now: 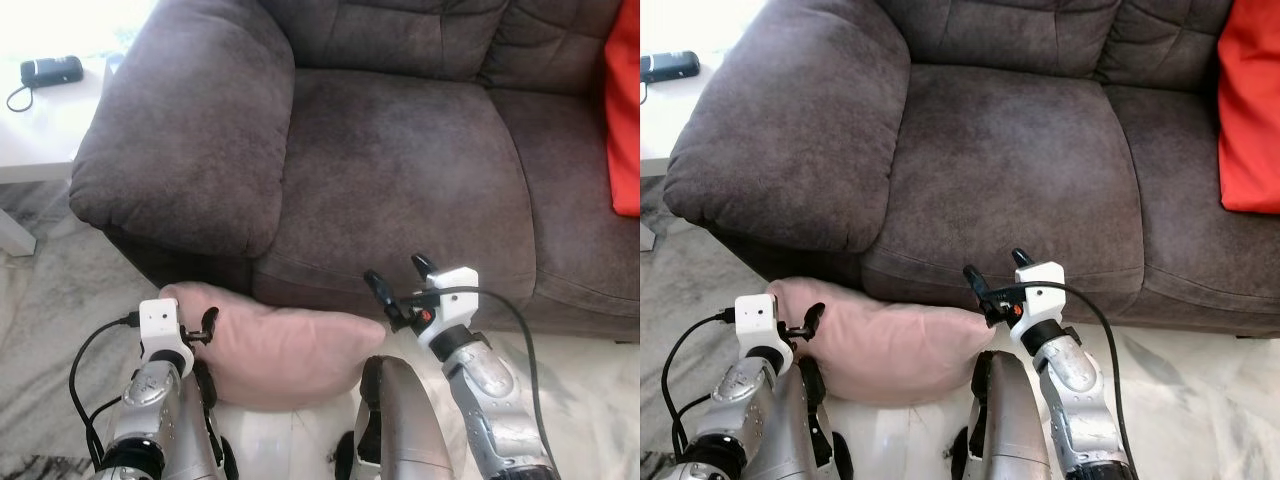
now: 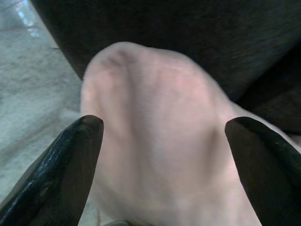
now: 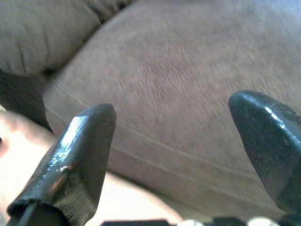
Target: Move the pillow to the sofa from floor
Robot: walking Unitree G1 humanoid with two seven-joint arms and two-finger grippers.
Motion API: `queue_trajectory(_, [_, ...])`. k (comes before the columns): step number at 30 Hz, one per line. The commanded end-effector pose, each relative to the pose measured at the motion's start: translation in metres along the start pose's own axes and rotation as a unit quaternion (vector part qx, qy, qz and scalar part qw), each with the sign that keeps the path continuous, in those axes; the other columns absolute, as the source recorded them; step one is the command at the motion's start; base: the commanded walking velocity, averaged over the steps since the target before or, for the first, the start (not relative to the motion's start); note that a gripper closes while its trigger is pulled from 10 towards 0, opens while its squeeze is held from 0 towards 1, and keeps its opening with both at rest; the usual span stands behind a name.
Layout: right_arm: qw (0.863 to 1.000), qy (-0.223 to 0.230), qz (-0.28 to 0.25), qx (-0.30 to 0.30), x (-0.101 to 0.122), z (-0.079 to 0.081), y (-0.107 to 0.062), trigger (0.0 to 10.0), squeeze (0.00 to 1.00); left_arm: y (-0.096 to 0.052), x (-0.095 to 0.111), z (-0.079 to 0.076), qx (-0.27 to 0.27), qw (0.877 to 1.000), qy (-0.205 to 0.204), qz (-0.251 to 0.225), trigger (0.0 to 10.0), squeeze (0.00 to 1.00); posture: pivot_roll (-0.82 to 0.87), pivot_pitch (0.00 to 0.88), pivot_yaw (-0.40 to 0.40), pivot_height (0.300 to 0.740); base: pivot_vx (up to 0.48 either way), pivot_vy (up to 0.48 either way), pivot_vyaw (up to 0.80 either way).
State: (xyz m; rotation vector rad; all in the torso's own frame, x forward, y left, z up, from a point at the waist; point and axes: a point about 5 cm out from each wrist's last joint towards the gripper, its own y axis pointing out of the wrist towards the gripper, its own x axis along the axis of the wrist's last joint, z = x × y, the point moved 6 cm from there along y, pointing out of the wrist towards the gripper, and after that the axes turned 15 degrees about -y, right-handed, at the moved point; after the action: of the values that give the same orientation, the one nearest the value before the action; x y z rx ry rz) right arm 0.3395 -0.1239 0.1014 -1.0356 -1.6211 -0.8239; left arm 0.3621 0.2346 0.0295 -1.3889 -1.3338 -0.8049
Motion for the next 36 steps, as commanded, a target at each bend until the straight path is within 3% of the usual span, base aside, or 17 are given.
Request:
queue_trajectory(1, [1.000, 0.001, 0.008, 0.003, 0.000, -0.002, -0.009, 10.0, 0.00, -0.003, -0.010, 0.009, 0.019, 1.000, 0.000, 0.015, 10.0, 0.00, -0.08, 0.318, -0.180, 0.511, 0.000, 0.000, 0.00])
queue_trajectory(15, [1.000, -0.015, 0.016, 0.022, 0.009, -0.005, -0.026, 10.0, 0.00, -0.003, -0.014, 0.013, 0.024, 0.999, -0.024, 0.024, 10.0, 0.00, -0.13, 0.352, -0.227, 0.511, 0.000, 0.000, 0.00])
queue_trajectory(26, [0.999, -0.015, 0.030, 0.039, 0.016, -0.004, -0.041, 10.0, 0.00, -0.010, -0.026, 0.032, 0.068, 0.997, -0.001, 0.041, 10.0, 0.00, -0.16, 0.378, -0.252, 0.511, 0.000, 0.000, 0.00])
queue_trajectory(27, [0.998, -0.016, 0.034, 0.042, 0.016, -0.003, -0.043, 10.0, 0.00, -0.011, -0.027, 0.036, 0.078, 0.996, 0.002, 0.043, 9.3, 0.00, -0.16, 0.379, -0.253, 0.511, 0.000, 0.000, 0.00])
queue_trajectory(28, [0.998, -0.015, 0.036, 0.043, 0.017, -0.003, -0.044, 10.0, 0.00, -0.012, -0.026, 0.038, 0.083, 0.996, 0.003, 0.042, 3.8, 0.00, -0.16, 0.380, -0.253, 0.511, 0.000, 0.000, 0.00])
queue_trajectory(29, [0.998, -0.015, 0.037, 0.043, 0.017, -0.002, -0.044, 10.0, 0.00, -0.012, -0.026, 0.040, 0.087, 0.995, 0.004, 0.041, 0.0, 0.00, -0.16, 0.380, -0.253, 0.511, 0.000, 0.000, 0.00])
queue_trajectory(36, [0.998, -0.015, 0.046, 0.050, 0.015, 0.002, -0.045, 10.0, 0.00, -0.013, -0.027, 0.038, 0.084, 0.996, 0.007, 0.040, 0.0, 0.00, -0.16, 0.378, -0.259, 0.511, 0.000, 0.000, 0.00])
